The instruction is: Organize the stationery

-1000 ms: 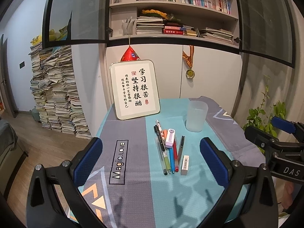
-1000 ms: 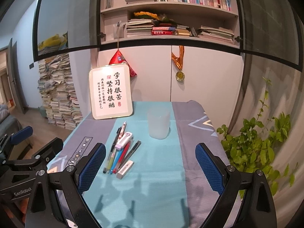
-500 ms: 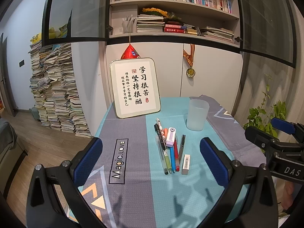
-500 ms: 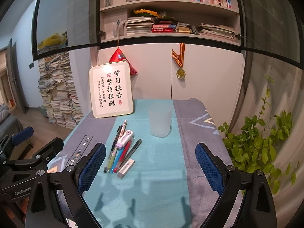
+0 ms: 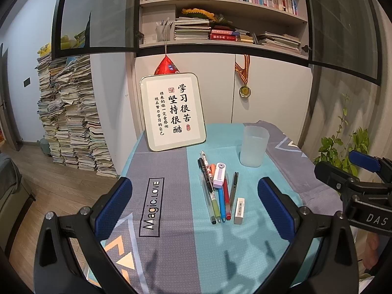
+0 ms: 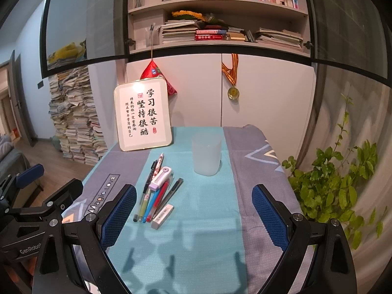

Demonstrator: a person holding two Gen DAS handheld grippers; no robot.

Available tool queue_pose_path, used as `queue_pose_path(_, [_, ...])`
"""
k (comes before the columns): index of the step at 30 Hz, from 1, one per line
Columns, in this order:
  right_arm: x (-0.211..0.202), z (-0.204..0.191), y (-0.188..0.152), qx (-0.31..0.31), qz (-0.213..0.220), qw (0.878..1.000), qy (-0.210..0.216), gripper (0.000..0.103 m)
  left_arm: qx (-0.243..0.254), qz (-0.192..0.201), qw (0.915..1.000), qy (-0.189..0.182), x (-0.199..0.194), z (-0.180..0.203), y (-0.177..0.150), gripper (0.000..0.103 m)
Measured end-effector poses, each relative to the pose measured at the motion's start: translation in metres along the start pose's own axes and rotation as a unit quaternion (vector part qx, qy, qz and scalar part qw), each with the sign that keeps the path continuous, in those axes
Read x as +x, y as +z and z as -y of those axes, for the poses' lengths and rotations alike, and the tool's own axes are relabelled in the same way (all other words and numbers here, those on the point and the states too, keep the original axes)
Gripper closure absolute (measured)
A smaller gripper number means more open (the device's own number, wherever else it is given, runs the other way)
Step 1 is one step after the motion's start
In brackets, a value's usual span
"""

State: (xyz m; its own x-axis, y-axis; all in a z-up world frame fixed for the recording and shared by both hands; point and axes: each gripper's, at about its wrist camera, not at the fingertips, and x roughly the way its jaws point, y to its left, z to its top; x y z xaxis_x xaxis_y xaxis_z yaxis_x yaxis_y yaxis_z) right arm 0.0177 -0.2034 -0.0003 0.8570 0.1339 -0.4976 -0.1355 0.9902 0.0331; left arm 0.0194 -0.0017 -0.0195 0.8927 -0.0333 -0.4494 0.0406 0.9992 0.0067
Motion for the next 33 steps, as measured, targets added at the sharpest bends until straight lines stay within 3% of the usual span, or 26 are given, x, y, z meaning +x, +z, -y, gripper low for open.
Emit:
queue_pose_path(26, [0.007, 0.000, -0.001, 0.004, -0.010, 1.000, 0.005, 0.008, 0.016, -0.007, 0.9998, -0.001, 0.013, 0.004, -0.004, 0.001])
queue_pose_path(28, [0.010, 0.000, 0.000, 0.006, -0.012, 1.000, 0.008, 0.018, 0.017, -0.012, 0.9998, -0.001, 0.017, 0.002, -0.006, 0.001])
queue_pose_path(30, [0.015, -0.001, -0.002, 0.009, -0.021, 1.000, 0.016, 0.037, 0.013, -0.021, 0.9997, 0.001, 0.023, -0.002, -0.009, 0.001])
queue_pose_path(33, [0.031, 0.000, -0.003, 0.015, -0.048, 0.998, 0.034, 0.056, 0.002, -0.041, 0.9991, 0.000, 0.038, -0.009, -0.012, 0.003])
